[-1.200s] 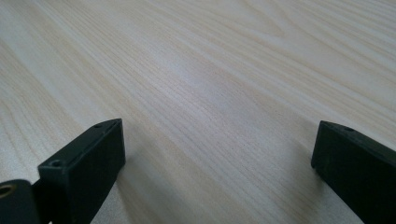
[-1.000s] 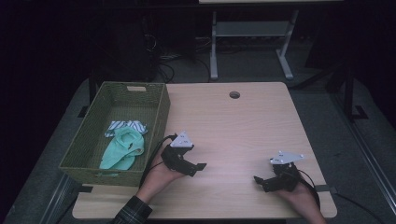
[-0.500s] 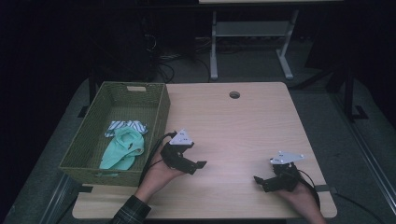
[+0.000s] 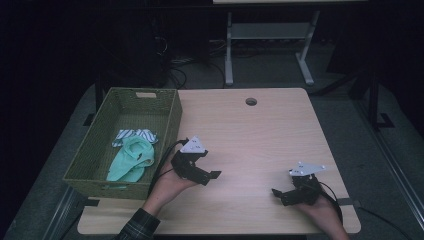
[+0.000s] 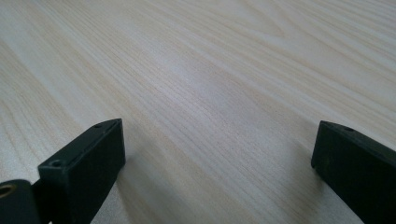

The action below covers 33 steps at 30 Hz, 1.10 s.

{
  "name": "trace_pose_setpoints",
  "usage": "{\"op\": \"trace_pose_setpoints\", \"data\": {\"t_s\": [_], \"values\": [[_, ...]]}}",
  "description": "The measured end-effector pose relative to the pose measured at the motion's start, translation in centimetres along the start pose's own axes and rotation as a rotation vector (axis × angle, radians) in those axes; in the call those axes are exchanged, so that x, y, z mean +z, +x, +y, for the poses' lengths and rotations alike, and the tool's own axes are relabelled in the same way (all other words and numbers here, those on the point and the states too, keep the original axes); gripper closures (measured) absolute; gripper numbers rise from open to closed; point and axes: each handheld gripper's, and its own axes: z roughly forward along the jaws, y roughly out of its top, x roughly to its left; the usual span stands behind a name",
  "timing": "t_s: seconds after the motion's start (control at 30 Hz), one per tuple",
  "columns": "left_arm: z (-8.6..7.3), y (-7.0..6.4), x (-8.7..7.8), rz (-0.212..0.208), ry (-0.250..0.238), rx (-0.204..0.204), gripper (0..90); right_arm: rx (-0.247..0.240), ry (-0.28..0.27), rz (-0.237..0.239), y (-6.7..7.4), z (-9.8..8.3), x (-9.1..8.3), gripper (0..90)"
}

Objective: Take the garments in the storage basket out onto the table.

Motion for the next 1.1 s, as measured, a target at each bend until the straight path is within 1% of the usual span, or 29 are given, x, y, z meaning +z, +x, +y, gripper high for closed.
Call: {"op": "trace_pose_setpoints", "data": {"t_s": [0.07,0.1,0.2,0.37,0.4,0.47,0.53,0.57,0.63,0.8,0.83,0.93,1.1], "values": [[0.0,0.0,-0.1,-0.008,-0.007,-0.011,13.2,0.000,0.000,0.000,0.0,0.0,0.0,2.5],[0.1,0.0,-0.1,-0.010,-0.002,-0.010,13.2,0.000,0.000,0.000,0.0,0.0,0.0,2.5],[0.4,-0.1,-0.3,0.000,0.005,0.012,13.2,0.000,0.000,0.000,0.0,0.0,0.0,2.6],[1.1,0.0,-0.7,-0.004,0.006,0.022,13.3,0.000,0.000,-0.001,0.0,0.0,0.0,2.6],[1.2,0.0,-0.8,-0.010,0.005,0.015,13.4,0.000,0.000,0.000,0.0,0.0,0.0,2.6],[1.4,0.2,-1.0,-0.022,0.014,0.025,13.5,-0.001,0.000,0.000,0.0,0.0,0.0,2.6],[1.5,0.4,-1.1,-0.026,0.017,0.030,13.6,-0.001,0.000,0.000,0.0,0.0,0.0,2.5],[1.5,0.5,-1.1,-0.032,0.017,0.025,13.6,-0.001,0.000,0.000,0.0,0.0,0.0,2.5],[1.6,0.6,-1.2,-0.042,0.019,0.027,13.6,0.000,0.000,0.000,0.0,0.0,0.0,2.6],[1.7,0.7,-1.5,-0.063,0.005,0.019,13.6,0.003,0.000,-0.003,0.0,0.0,0.0,2.6],[1.7,0.8,-1.6,-0.064,0.007,0.027,13.6,0.003,-0.001,-0.003,0.0,0.0,0.0,2.6],[1.9,0.9,-1.8,-0.057,0.022,0.039,13.6,0.004,-0.001,-0.003,0.0,0.0,0.0,2.6],[2.2,1.1,-2.5,-0.044,0.010,0.040,13.6,0.003,0.001,-0.002,0.0,0.0,0.0,2.6]]}}
